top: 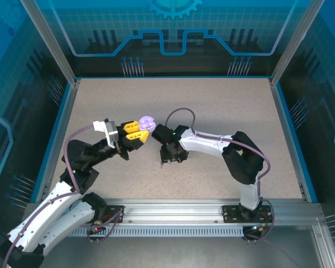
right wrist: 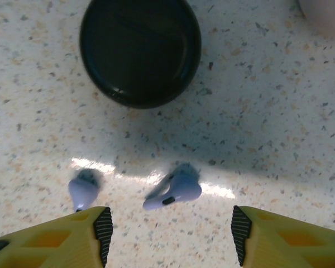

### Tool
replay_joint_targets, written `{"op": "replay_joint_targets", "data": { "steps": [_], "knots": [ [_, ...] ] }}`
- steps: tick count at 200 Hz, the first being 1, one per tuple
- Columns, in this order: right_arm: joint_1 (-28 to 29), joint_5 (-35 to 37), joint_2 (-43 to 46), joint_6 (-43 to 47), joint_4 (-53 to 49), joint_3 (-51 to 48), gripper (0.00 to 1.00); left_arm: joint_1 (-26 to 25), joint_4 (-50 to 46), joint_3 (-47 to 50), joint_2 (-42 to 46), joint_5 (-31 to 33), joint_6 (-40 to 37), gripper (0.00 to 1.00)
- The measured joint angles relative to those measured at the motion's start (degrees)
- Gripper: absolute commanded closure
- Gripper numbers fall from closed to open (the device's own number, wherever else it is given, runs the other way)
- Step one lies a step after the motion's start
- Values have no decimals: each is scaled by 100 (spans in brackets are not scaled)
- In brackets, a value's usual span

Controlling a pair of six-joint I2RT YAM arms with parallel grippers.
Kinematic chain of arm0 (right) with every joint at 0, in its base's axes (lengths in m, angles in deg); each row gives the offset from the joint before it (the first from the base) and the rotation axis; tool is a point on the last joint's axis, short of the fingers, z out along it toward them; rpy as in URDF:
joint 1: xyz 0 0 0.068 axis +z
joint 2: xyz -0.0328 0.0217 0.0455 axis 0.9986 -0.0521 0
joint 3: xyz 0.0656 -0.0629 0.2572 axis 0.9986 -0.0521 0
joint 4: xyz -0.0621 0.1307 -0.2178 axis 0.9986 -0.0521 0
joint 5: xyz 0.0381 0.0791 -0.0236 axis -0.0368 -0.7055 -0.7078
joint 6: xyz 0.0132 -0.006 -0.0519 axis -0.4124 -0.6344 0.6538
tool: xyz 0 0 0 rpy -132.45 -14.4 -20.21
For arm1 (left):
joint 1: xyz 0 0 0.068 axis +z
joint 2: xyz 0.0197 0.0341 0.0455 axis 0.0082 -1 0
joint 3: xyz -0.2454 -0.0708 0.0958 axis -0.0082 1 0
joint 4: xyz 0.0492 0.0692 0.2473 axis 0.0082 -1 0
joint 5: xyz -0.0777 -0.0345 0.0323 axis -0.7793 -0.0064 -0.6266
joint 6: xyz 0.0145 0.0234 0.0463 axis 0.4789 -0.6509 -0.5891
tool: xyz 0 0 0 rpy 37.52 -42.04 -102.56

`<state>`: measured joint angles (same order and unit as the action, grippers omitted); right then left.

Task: Insert the wireless bluetooth earbuds into the charging case

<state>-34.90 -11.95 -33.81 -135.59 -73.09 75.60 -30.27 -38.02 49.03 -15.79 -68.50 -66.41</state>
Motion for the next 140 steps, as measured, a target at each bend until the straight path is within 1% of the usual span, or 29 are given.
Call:
{"op": "replay_joint_targets", "data": {
  "steps": [47,140],
  "knots": [
    [2,4,-269,105,-146,85,40,0,-57,11,0,46,-87,100],
    [2,4,-302,192,-243,4,48,0,-212,11,37,90,-94,100]
  ]
}}
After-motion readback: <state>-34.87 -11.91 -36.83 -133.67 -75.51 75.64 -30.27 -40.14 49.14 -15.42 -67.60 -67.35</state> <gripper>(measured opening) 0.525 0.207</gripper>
